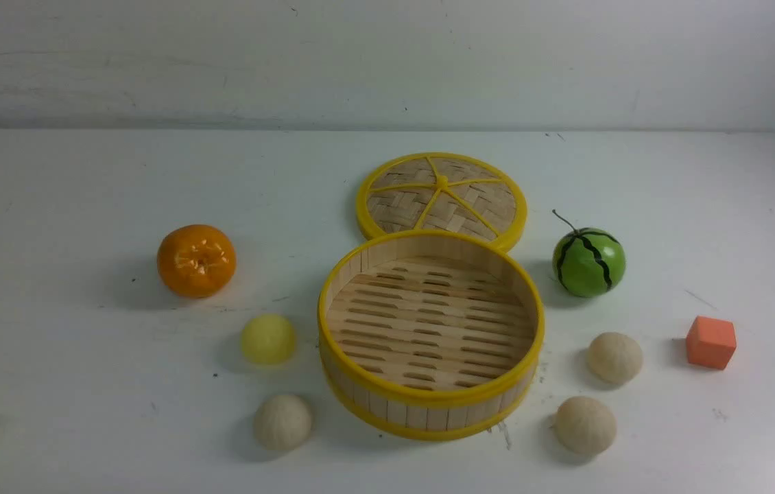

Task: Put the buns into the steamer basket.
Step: Use the left arm to grab a steamed stuffed bun

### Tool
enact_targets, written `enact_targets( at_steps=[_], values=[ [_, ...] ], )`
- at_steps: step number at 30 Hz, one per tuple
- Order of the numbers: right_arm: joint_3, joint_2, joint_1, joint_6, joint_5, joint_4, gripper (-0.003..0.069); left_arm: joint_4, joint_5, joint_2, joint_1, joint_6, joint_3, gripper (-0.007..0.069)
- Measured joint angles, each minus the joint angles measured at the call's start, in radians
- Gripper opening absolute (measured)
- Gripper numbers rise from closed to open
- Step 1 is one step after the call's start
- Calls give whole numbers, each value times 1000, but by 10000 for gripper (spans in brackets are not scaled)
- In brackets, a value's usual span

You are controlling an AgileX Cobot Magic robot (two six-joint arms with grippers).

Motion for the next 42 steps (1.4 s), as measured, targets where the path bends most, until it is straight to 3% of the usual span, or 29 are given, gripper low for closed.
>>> enact_targets(
  at_steps=[23,29,31,37,42],
  values=[
    [0,0,0,0,0,0,239,4,7,0,1,0,0,237],
    [0,0,0,0,0,0,239,28,-51,0,1,15,0,237],
    [0,0,0,0,0,0,239,-31,-95,0,1,-13,0,237],
    [0,0,0,0,0,0,239,-368,-214,0,1,-222,0,237],
    [0,0,0,0,0,0,239,-468,-257,0,1,-258,-6,218]
  ],
)
